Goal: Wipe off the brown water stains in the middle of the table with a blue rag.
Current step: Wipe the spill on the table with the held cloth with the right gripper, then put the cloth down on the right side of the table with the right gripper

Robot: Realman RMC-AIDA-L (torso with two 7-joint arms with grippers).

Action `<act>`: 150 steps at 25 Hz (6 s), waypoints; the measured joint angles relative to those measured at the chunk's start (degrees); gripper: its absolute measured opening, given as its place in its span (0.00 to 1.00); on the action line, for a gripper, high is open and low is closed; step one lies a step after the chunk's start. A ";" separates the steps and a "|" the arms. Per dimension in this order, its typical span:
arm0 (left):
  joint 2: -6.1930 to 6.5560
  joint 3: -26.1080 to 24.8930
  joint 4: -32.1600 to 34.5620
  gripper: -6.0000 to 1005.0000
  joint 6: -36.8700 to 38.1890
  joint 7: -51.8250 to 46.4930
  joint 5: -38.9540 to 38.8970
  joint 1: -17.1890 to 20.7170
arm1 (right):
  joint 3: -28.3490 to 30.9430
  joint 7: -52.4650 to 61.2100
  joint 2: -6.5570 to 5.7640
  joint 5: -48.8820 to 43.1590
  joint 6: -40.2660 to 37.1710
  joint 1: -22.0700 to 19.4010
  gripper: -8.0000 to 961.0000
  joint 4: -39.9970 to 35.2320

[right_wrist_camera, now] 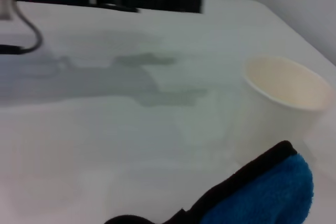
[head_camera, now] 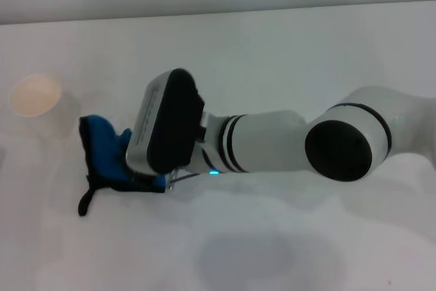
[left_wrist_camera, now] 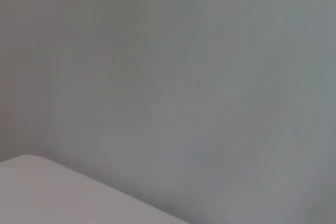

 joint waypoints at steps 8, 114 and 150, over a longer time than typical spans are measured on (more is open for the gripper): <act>0.04 0.20 0.55 0.87 -0.12 -0.04 0.22 -0.63 | -1.00 0.15 0.00 3.55 -3.69 0.76 0.10 4.93; 0.22 -0.24 -1.41 0.87 0.52 -5.27 0.22 -0.79 | 67.50 26.02 -0.47 -51.59 50.61 -9.15 0.11 -1.10; 0.36 -0.24 -1.68 0.87 0.53 -5.26 0.17 -0.70 | 61.73 29.00 -0.35 -37.66 50.40 -10.96 0.43 -2.12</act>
